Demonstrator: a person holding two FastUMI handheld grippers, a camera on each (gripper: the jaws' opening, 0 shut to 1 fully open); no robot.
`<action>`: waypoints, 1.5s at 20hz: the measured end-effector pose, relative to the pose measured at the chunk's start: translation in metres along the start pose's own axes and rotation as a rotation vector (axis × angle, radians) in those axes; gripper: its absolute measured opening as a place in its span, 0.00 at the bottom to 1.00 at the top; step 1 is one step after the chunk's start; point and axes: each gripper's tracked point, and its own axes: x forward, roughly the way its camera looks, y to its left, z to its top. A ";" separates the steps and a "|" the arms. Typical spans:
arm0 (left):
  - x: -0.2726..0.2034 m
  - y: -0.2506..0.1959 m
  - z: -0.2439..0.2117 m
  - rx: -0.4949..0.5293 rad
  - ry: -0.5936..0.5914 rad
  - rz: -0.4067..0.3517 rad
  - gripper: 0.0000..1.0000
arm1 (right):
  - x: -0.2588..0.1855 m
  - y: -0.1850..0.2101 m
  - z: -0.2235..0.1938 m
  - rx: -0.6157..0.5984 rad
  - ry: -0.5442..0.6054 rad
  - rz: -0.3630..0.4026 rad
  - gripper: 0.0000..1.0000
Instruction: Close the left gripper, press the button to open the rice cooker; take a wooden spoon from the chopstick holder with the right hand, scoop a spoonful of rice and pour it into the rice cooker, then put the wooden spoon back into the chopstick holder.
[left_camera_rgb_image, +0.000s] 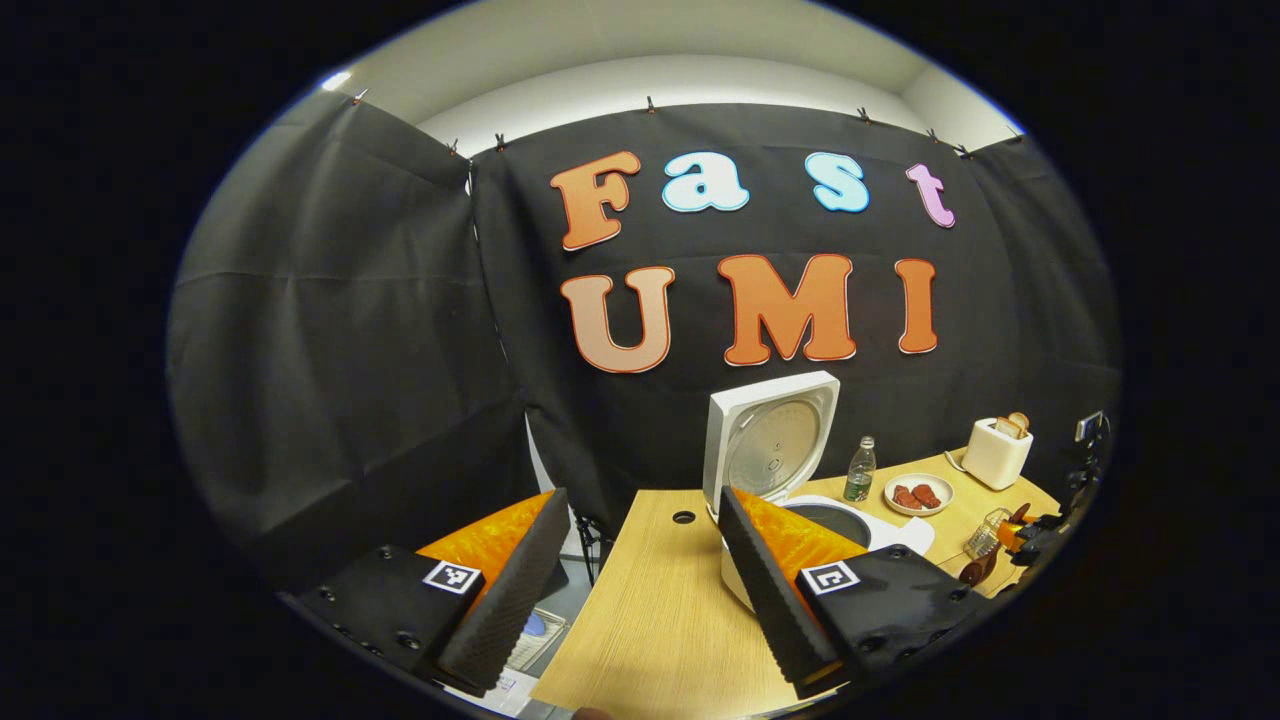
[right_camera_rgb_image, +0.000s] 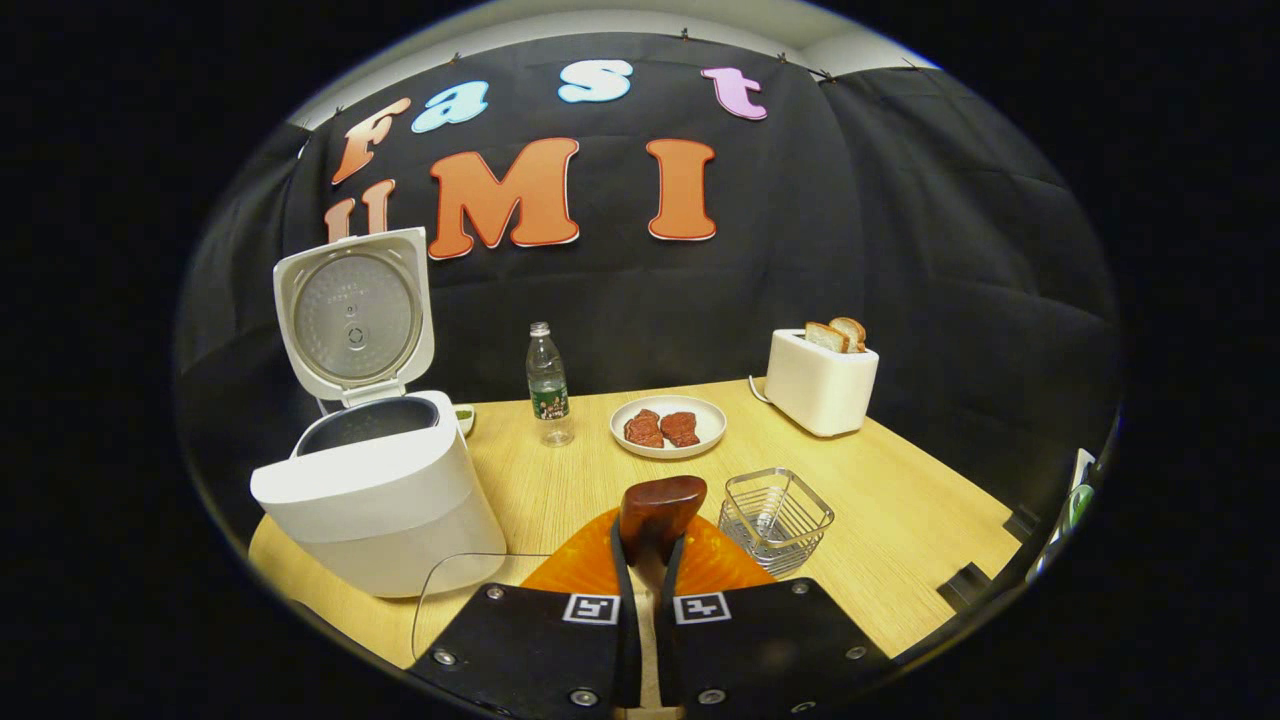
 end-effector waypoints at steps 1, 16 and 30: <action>0.000 0.002 -0.001 -0.002 0.005 0.005 1.00 | 0.000 0.004 -0.004 -0.012 -0.001 0.004 0.05; -0.003 0.021 -0.020 -0.048 0.038 0.027 1.00 | -0.006 0.061 -0.021 0.409 0.018 0.144 0.06; -0.004 0.023 -0.015 -0.054 0.013 0.015 1.00 | 0.001 0.035 -0.036 0.766 0.108 0.031 0.06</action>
